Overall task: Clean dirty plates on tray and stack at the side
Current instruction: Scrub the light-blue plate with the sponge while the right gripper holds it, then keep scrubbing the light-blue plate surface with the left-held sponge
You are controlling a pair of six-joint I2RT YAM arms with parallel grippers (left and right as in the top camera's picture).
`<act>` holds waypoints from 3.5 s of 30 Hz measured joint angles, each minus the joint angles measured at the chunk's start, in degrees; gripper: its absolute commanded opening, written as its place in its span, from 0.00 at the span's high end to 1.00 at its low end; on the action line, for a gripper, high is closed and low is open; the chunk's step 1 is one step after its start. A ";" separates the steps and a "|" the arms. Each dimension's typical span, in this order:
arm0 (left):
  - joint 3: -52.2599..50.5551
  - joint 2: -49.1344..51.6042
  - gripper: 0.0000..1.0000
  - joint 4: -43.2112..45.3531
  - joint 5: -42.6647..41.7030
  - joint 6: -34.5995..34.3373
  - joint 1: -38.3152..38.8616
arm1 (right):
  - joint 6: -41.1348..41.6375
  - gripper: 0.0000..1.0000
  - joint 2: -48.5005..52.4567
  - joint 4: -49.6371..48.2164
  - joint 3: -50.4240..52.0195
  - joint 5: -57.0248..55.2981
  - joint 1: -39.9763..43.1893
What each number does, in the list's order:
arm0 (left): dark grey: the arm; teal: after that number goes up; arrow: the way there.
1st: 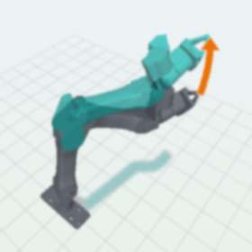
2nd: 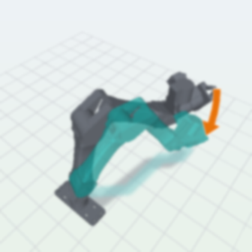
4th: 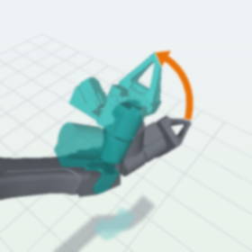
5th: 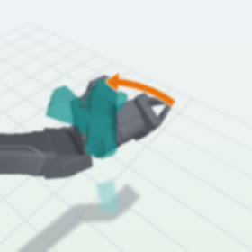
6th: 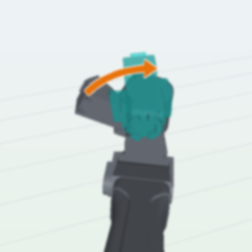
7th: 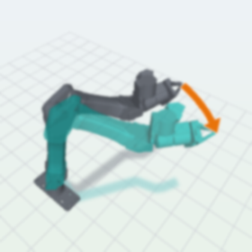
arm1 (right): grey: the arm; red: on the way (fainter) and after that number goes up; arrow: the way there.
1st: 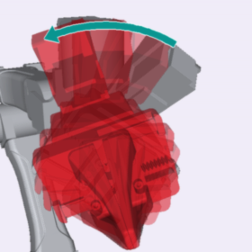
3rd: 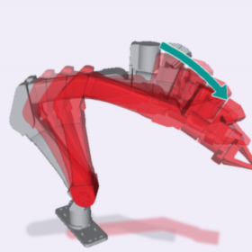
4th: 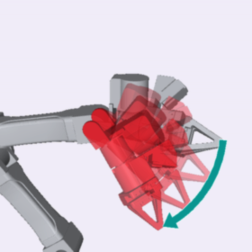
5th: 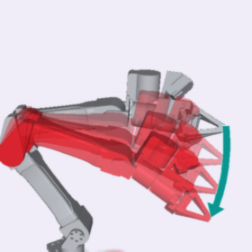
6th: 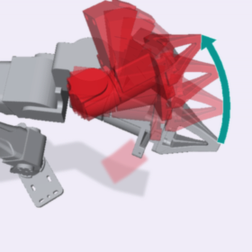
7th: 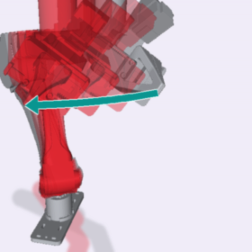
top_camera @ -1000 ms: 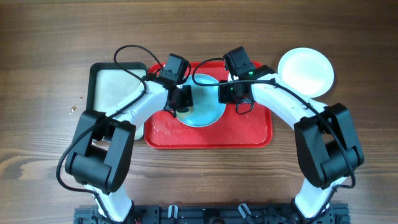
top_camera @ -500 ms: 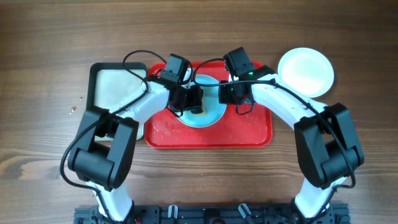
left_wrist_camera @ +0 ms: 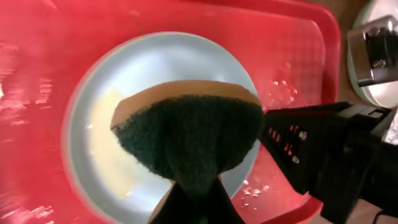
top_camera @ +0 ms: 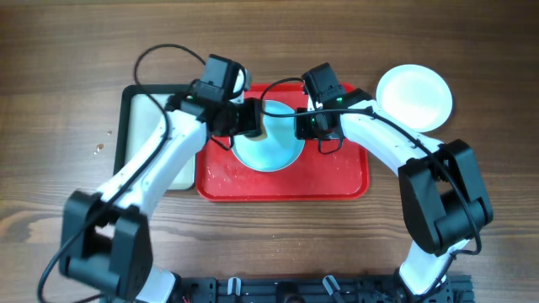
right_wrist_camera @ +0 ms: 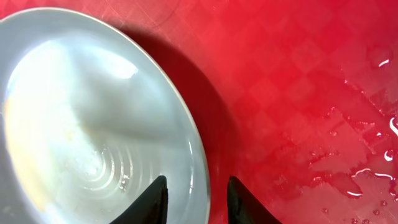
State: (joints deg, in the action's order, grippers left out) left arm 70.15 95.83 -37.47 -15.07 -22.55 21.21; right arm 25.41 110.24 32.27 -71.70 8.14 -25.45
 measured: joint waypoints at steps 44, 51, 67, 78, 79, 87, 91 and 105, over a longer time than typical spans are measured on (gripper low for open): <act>-2.40 4.00 0.96 -0.68 7.78 -4.81 0.17 | -2.73 0.69 0.00 -1.03 0.00 -0.02 -0.02; -2.40 4.00 0.96 -0.70 7.78 -4.79 0.17 | -3.69 0.78 0.00 -1.11 0.00 -0.02 0.00; -2.40 4.02 0.96 -0.70 7.78 -4.79 0.17 | -3.76 0.87 0.00 -1.49 0.13 -0.76 -0.02; -2.40 4.02 0.96 -0.70 7.82 -4.79 0.17 | -2.47 0.96 0.02 -4.39 3.02 -0.94 0.00; -2.40 4.02 0.96 -0.70 8.15 -4.79 0.17 | -2.29 0.96 0.02 -4.44 3.02 -0.94 0.00; -2.40 4.04 0.96 0.15 10.99 -3.21 0.17 | -2.05 0.96 0.02 -4.66 3.02 -0.24 0.00; -2.40 4.04 0.96 1.27 11.19 -2.78 0.81 | -2.05 0.95 0.02 -4.74 3.02 -0.22 0.00; -2.40 5.25 0.96 2.80 12.24 -1.53 2.58 | -2.05 0.96 0.02 -4.74 3.02 -0.04 0.00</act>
State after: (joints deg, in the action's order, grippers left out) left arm 67.75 101.08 -34.68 -2.83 -24.08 23.79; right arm 23.35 110.26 27.53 -68.69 8.10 -25.45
